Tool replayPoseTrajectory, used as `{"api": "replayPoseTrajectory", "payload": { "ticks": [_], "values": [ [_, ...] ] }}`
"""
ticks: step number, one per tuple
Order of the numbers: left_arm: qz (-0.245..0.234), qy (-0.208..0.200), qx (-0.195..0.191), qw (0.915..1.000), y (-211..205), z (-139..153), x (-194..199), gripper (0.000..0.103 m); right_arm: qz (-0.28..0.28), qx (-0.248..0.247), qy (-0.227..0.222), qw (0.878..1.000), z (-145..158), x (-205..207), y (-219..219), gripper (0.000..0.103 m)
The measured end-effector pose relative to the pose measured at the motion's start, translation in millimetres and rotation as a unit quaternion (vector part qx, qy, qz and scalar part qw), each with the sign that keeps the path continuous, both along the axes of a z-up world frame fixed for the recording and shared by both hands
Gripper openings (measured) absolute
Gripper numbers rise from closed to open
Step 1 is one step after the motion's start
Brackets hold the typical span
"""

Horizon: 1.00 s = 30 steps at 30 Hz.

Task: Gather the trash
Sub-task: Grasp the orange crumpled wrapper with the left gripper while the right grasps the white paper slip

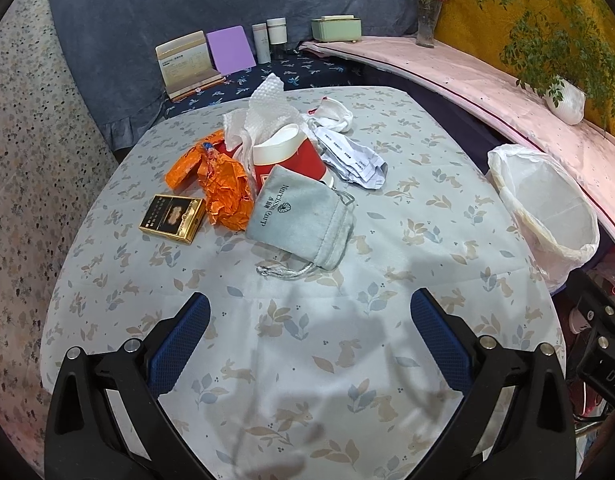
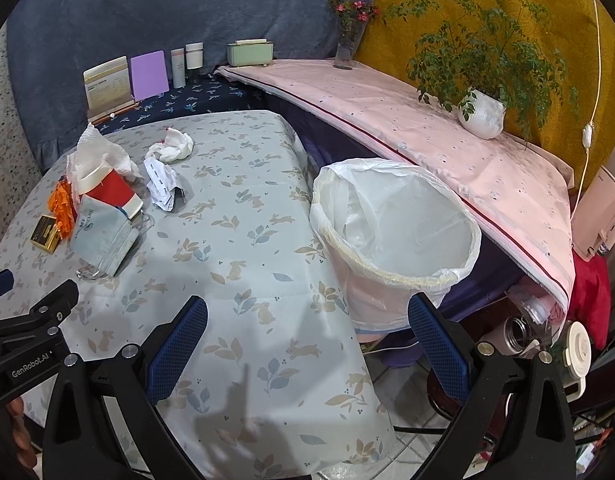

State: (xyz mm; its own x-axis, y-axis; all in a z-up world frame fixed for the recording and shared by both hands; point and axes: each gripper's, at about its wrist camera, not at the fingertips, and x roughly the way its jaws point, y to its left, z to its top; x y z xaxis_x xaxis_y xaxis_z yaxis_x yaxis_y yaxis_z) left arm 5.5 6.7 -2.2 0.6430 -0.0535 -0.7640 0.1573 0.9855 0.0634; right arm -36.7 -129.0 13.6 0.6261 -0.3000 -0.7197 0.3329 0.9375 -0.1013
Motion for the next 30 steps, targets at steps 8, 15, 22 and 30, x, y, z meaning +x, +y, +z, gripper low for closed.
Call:
{"api": "replayPoseTrajectory", "payload": {
  "ticks": [8, 15, 22, 30],
  "values": [
    [0.030, 0.004, -0.011, 0.9995, 29, -12, 28, 0.096, 0.008, 0.001, -0.003, 1.000, -4, 21, 10, 0.096],
    [0.060, 0.016, -0.019, 0.9979, 62, -24, 60, 0.096, 0.023, 0.003, -0.003, 1.000, -10, 49, 23, 0.096],
    [0.068, 0.018, -0.044, 0.9965, 79, -25, 94, 0.096, 0.040, 0.008, 0.001, 0.999, -19, 78, 41, 0.096],
    [0.060, 0.017, -0.058, 0.9964, 87, -33, 130, 0.095, 0.064, 0.014, 0.001, 0.998, -23, 115, 59, 0.096]
  ]
}}
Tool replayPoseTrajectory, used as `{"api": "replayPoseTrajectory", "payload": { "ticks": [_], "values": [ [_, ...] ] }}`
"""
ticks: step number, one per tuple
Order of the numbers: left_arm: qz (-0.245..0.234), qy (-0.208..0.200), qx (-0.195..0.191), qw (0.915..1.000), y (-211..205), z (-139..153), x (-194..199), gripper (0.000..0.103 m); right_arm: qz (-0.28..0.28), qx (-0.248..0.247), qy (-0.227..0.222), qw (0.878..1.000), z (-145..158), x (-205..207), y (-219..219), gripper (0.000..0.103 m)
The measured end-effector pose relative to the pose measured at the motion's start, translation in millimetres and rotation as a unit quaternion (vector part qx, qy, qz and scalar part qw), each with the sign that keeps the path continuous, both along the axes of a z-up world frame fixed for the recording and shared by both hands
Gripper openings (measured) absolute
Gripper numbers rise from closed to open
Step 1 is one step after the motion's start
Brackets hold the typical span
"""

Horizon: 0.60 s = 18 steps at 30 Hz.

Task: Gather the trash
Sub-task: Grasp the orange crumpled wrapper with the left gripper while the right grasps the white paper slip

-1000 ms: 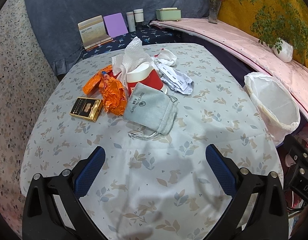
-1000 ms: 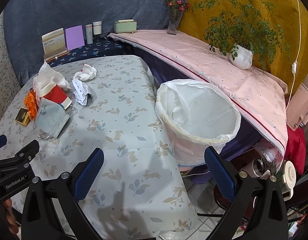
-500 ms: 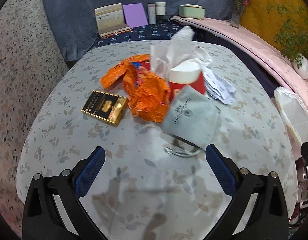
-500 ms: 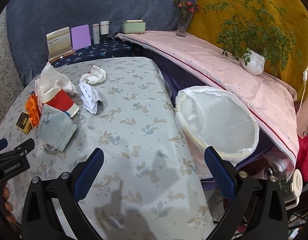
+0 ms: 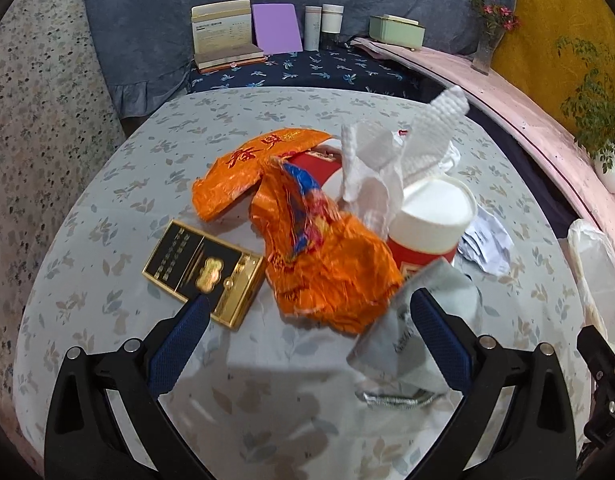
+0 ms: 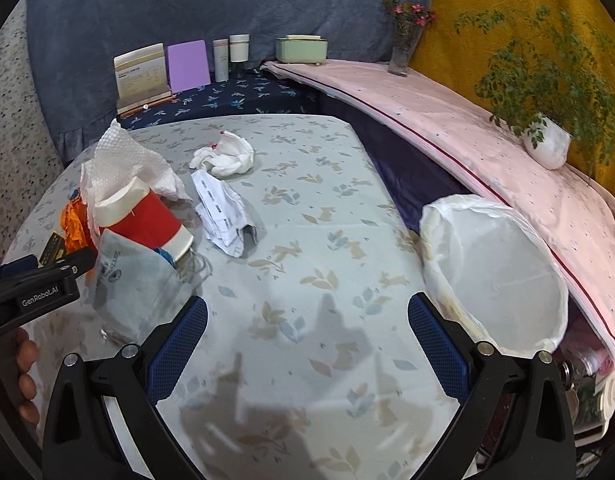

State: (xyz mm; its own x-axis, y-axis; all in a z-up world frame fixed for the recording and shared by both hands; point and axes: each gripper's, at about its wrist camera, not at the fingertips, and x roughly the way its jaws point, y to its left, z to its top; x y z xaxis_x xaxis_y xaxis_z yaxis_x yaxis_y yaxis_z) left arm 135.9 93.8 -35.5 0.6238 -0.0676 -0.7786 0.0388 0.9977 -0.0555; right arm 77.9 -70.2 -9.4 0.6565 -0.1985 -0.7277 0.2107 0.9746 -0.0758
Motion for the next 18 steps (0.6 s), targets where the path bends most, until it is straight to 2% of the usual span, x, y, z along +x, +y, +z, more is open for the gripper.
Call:
{"api": "replayPoseTrajectory", "payload": {
  "ticks": [5, 9, 14, 18],
  "values": [
    [-0.016, 0.006, -0.025, 0.9995, 4, -2, 15, 0.083, 0.015, 0.016, -0.003, 1.000, -4, 28, 7, 0.096],
    [-0.036, 0.012, -0.040, 0.9985, 6, -5, 21, 0.058, 0.023, 0.018, -0.001, 1.000, -9, 52, 13, 0.096],
    [-0.054, 0.011, -0.050, 0.9972, 7, -6, 21, 0.038, 0.037, 0.010, 0.003, 0.999, -14, 80, 22, 0.089],
    [-0.058, 0.009, -0.058, 0.9966, 9, -5, 18, 0.031, 0.043, 0.012, 0.013, 0.999, -23, 100, 25, 0.078]
  ]
}}
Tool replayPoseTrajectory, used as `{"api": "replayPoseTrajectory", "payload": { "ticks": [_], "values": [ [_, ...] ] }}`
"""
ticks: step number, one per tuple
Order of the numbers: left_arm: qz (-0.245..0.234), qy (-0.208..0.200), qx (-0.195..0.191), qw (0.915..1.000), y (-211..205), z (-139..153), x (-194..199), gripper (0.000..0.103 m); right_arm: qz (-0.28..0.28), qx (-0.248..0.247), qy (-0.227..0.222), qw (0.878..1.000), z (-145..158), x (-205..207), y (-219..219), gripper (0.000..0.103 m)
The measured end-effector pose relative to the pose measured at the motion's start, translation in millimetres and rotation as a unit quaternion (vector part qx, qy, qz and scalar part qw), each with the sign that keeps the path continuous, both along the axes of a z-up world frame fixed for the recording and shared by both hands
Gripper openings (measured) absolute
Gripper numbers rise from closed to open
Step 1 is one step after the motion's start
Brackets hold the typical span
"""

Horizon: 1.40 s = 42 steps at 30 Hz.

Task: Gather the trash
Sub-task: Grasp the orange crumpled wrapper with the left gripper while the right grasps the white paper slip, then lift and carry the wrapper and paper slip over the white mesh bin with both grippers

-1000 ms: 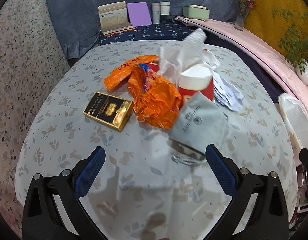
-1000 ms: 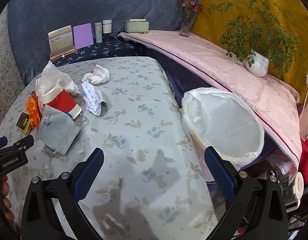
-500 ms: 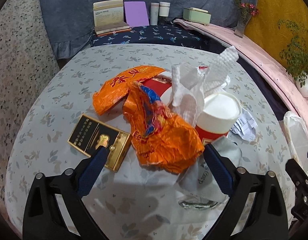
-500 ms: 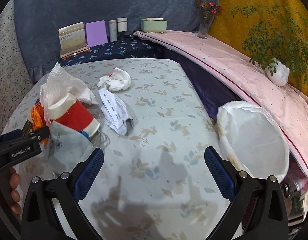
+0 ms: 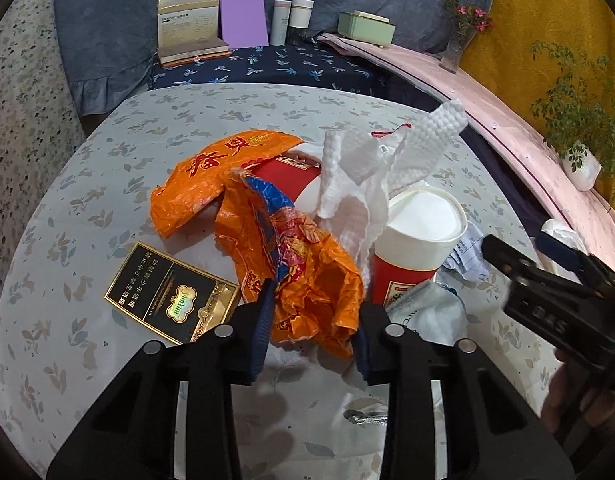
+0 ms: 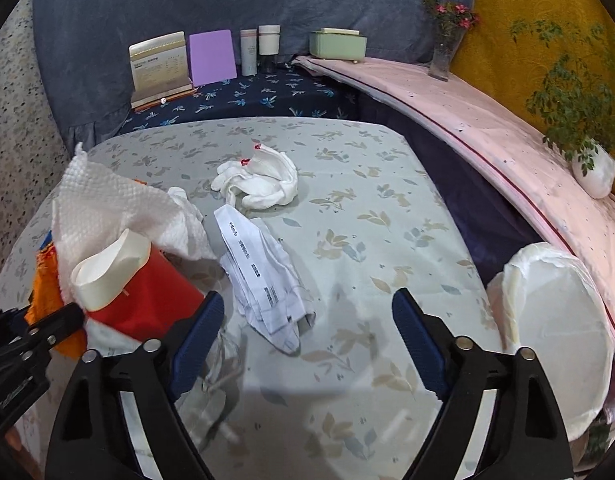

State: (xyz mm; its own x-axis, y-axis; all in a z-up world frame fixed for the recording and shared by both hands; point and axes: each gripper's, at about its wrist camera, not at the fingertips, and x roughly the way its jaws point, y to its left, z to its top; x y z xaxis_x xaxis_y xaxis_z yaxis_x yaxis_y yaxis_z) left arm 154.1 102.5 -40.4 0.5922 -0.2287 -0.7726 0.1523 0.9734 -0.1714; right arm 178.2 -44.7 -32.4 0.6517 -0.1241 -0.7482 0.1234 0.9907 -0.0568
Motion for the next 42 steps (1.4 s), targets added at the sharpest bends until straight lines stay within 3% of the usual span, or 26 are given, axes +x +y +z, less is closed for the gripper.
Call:
{"api": "replayPoseTrajectory", "payload": {
  "ticks": [2, 5, 9, 16, 26, 32, 42],
  "values": [
    [0.000, -0.002, -0.005, 1.0000, 2, 2, -1, 0.030, 0.002, 0.001, 0.008, 1.000, -6, 8, 0, 0.072],
    [-0.001, -0.004, -0.012, 0.9999, 5, 5, -3, 0.030, 0.006, 0.006, 0.025, 1.000, -16, 17, 0, 0.054],
    [-0.002, -0.008, -0.016, 0.9998, 6, 10, -6, 0.030, 0.013, 0.022, 0.042, 0.999, -28, 21, -2, 0.016],
    [0.002, -0.019, -0.021, 0.9996, 10, 22, -17, 0.029, 0.023, 0.039, 0.026, 0.999, -19, 5, -1, 0.009],
    [-0.009, -0.055, -0.024, 0.9981, 0, 53, -43, 0.027, -0.006, 0.041, -0.029, 0.999, 27, -35, -24, 0.009],
    [-0.041, -0.077, -0.027, 0.9958, -30, 73, -60, 0.027, -0.030, 0.034, -0.058, 0.997, 50, -62, -46, 0.009],
    [-0.134, -0.090, -0.042, 0.9860, -115, 95, -80, 0.027, -0.091, 0.031, -0.090, 0.991, 71, -110, -105, 0.009]
  ]
}}
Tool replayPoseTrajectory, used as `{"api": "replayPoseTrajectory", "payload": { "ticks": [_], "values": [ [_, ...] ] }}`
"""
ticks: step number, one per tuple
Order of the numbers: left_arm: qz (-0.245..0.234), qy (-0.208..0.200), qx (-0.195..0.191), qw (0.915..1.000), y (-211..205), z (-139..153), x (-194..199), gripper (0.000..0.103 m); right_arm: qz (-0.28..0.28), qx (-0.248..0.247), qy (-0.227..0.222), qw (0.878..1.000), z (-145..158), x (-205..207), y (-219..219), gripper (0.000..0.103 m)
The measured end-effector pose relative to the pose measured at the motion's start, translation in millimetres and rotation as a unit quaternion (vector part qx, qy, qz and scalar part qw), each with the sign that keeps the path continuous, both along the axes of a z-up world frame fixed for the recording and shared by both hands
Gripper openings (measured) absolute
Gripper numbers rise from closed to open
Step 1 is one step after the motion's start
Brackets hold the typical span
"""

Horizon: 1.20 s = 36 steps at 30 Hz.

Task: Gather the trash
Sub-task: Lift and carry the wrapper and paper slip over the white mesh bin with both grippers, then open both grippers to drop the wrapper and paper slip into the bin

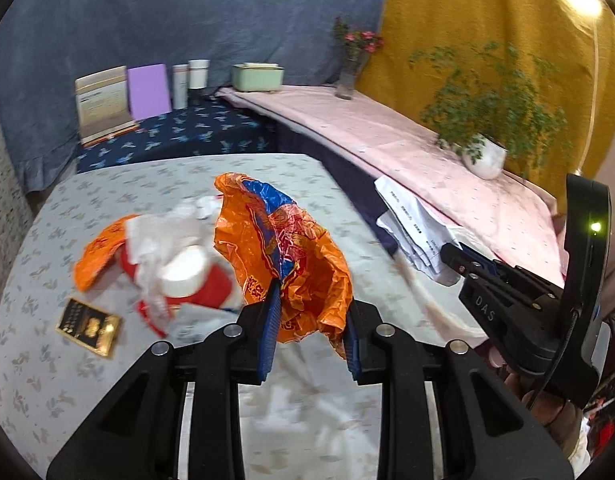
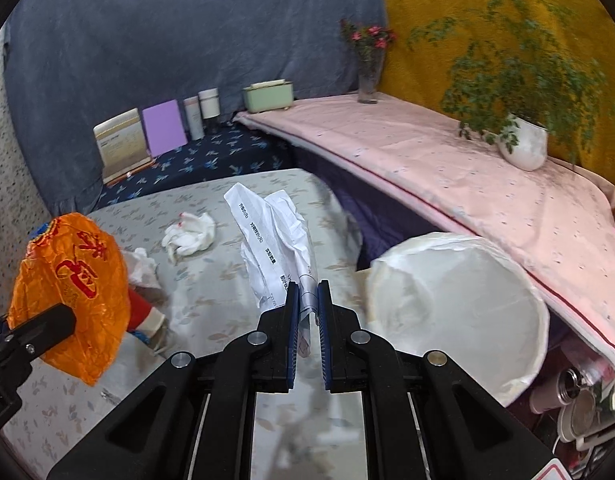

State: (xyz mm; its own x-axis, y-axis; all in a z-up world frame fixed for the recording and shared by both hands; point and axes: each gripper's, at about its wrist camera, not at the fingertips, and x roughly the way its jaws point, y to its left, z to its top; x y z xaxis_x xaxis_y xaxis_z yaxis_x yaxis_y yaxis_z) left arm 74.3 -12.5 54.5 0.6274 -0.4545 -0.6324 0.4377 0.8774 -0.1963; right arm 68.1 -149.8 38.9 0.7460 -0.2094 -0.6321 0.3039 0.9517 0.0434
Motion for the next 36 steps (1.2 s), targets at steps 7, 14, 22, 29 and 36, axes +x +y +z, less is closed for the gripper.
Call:
{"api": "replayPoseTrajectory", "payload": {
  "ticks": [7, 14, 22, 29, 36],
  "values": [
    [-0.070, 0.002, -0.006, 0.9975, -68, 6, -12, 0.027, -0.057, 0.011, -0.007, 0.998, 0, -32, -55, 0.009],
    [-0.137, 0.018, -0.017, 0.9902, -128, 1, -16, 0.027, -0.109, 0.024, 0.002, 0.994, -15, -57, -110, 0.010],
    [-0.178, 0.054, -0.026, 0.9822, -180, -18, -4, 0.027, -0.142, 0.037, 0.013, 0.989, -34, -70, -148, 0.011],
    [-0.202, 0.060, -0.027, 0.9772, -207, -27, 4, 0.032, -0.149, 0.047, 0.018, 0.988, -46, -67, -164, 0.017],
    [-0.177, 0.064, -0.021, 0.9818, -210, -35, 13, 0.058, -0.155, 0.040, 0.014, 0.987, -45, -63, -166, 0.033]
  ]
}}
